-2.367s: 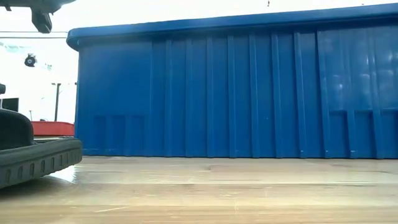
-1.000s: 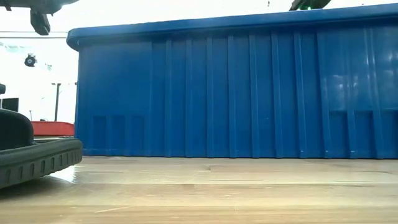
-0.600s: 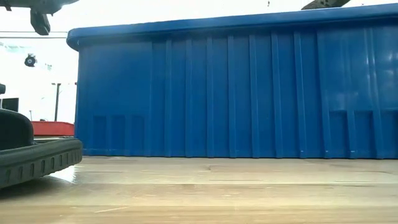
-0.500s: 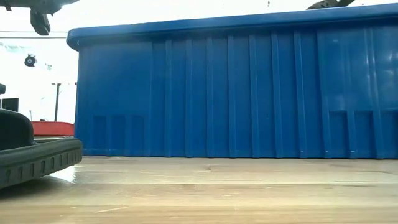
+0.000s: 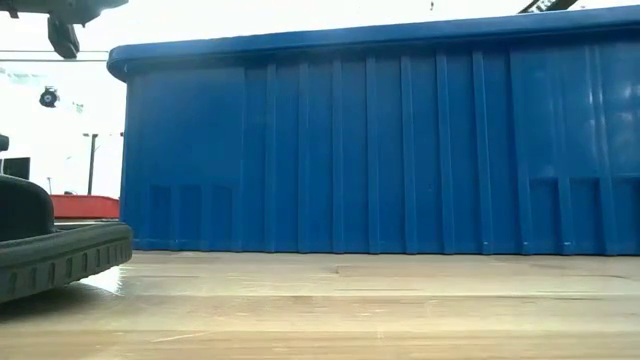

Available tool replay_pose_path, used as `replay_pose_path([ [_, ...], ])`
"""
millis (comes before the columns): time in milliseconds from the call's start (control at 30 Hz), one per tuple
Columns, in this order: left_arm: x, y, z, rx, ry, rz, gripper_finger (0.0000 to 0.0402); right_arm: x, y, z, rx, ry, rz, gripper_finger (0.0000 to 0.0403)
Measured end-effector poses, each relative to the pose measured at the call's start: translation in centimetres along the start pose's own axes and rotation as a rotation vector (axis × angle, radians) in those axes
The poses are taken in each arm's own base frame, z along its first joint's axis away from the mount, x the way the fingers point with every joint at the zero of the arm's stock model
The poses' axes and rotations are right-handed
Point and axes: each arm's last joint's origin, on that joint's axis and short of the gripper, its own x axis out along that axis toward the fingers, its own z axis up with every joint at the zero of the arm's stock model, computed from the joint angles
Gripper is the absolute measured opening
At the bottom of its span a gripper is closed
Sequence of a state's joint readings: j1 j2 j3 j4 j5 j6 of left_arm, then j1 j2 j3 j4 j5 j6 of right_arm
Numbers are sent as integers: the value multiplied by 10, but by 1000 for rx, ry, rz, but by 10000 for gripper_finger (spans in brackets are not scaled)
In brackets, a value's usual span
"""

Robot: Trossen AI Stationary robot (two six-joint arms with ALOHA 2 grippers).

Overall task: Pick and place slides into bin
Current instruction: Put the pink slide into the blue bin

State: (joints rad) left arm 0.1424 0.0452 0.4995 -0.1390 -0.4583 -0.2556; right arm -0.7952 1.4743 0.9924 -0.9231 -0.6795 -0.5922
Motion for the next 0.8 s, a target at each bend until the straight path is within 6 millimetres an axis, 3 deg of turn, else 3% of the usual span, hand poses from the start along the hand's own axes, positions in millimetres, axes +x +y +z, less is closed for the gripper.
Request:
replay_pose_path([
  [300, 0, 0, 0, -2, 0, 0, 0, 4, -16, 15, 130, 60, -15, 30],
  [800, 0, 0, 0, -1, 0, -1, 0, -16, -14, 33, 131, 122, -126, 122],
])
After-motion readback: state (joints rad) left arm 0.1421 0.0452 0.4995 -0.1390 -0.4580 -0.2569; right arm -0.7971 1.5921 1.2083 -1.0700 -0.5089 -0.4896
